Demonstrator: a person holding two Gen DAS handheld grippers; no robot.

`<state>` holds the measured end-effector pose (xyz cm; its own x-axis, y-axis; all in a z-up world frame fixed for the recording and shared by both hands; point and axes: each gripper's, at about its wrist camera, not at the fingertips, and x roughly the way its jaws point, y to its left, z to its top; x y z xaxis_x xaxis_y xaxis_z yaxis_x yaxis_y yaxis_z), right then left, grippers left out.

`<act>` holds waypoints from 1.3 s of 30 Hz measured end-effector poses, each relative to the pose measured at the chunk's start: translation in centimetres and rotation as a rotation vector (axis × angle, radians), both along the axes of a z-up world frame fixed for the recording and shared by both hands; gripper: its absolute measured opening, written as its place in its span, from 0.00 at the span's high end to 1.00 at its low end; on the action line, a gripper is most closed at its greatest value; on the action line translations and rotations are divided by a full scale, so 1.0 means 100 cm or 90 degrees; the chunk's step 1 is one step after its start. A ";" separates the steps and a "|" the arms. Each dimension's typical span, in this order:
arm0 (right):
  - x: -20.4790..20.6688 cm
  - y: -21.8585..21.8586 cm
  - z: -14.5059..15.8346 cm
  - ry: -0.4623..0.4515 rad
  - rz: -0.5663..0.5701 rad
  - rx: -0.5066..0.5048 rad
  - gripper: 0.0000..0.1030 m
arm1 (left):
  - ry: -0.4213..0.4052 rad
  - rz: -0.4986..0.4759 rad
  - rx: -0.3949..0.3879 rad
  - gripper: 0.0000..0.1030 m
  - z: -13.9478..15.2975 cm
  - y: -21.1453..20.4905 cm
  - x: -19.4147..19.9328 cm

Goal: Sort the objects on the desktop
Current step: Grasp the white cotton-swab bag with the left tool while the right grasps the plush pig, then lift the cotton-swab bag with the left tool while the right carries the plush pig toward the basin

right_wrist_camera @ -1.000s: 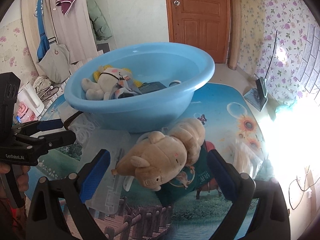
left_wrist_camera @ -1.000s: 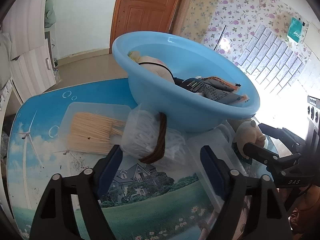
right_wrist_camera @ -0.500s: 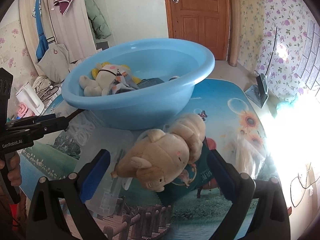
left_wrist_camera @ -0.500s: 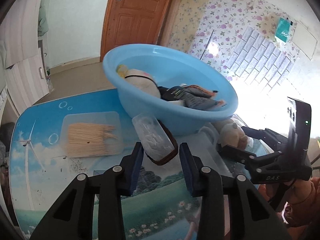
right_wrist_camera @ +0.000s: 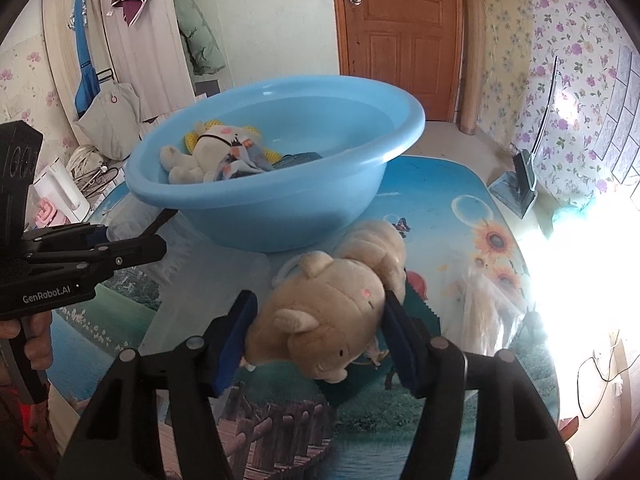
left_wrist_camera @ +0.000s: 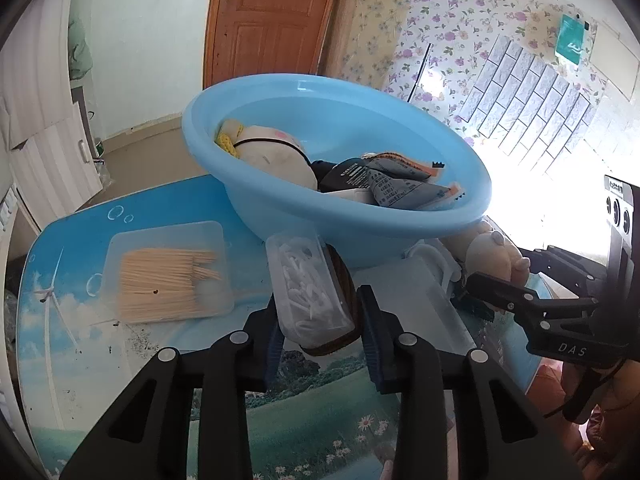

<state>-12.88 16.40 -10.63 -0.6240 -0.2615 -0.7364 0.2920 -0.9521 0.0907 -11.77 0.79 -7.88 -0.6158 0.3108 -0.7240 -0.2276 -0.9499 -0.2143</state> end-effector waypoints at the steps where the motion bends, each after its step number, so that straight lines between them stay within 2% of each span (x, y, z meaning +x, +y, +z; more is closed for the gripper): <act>1: 0.001 0.000 0.001 0.003 0.000 0.000 0.40 | 0.004 0.000 0.001 0.69 0.002 -0.001 0.003; 13: 0.013 0.005 0.014 0.018 0.001 -0.012 0.40 | 0.033 0.032 -0.009 0.69 0.025 -0.017 0.040; 23: 0.030 0.005 0.018 0.027 0.006 -0.006 0.40 | 0.022 0.043 -0.017 0.70 0.025 -0.020 0.066; 39: 0.039 0.003 0.020 0.026 0.018 0.000 0.40 | 0.022 0.067 -0.040 0.69 0.025 -0.027 0.080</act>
